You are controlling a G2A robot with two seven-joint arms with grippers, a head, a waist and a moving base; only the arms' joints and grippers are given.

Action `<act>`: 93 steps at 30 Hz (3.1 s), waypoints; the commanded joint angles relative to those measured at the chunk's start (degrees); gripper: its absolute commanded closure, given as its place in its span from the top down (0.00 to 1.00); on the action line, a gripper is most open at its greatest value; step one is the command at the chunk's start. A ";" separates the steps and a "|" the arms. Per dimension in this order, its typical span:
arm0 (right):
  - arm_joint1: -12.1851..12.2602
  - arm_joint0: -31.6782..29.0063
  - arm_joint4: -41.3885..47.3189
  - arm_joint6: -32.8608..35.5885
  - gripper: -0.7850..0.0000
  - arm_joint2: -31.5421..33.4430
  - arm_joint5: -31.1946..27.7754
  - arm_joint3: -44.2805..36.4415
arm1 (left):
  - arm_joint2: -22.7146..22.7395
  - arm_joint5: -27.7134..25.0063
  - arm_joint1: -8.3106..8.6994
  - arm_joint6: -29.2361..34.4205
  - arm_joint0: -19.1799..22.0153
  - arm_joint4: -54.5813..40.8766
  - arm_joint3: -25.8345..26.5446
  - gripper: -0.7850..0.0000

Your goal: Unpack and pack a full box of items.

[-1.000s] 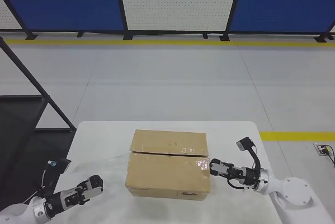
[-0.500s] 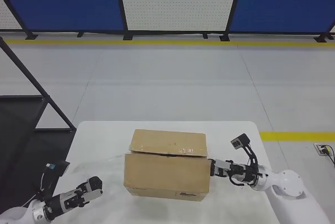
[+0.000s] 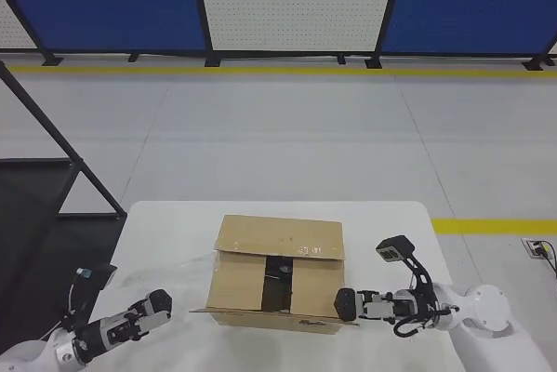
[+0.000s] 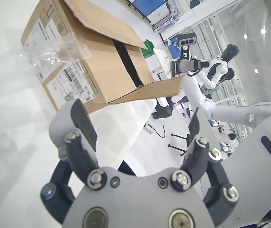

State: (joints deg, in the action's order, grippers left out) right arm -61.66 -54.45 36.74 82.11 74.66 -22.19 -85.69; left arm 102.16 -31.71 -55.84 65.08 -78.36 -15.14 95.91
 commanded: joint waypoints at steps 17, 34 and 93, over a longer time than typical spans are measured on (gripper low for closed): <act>4.23 -7.68 -14.17 -0.76 1.00 -4.53 -0.77 -8.35 | -2.84 0.71 0.95 0.01 2.76 0.73 -1.33 1.00; 5.47 -5.48 -16.38 -6.12 1.00 -8.35 -6.07 2.21 | -5.04 1.12 1.69 -0.43 3.57 0.90 -2.04 1.00; 6.60 -4.66 -6.90 -17.18 1.00 -0.26 -7.11 -2.39 | -11.79 5.25 3.48 6.13 14.54 -10.69 -17.68 1.00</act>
State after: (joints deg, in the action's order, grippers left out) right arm -55.09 -59.09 30.07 64.58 74.37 -29.21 -88.01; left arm 90.30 -26.48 -52.36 71.22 -63.70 -25.75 78.17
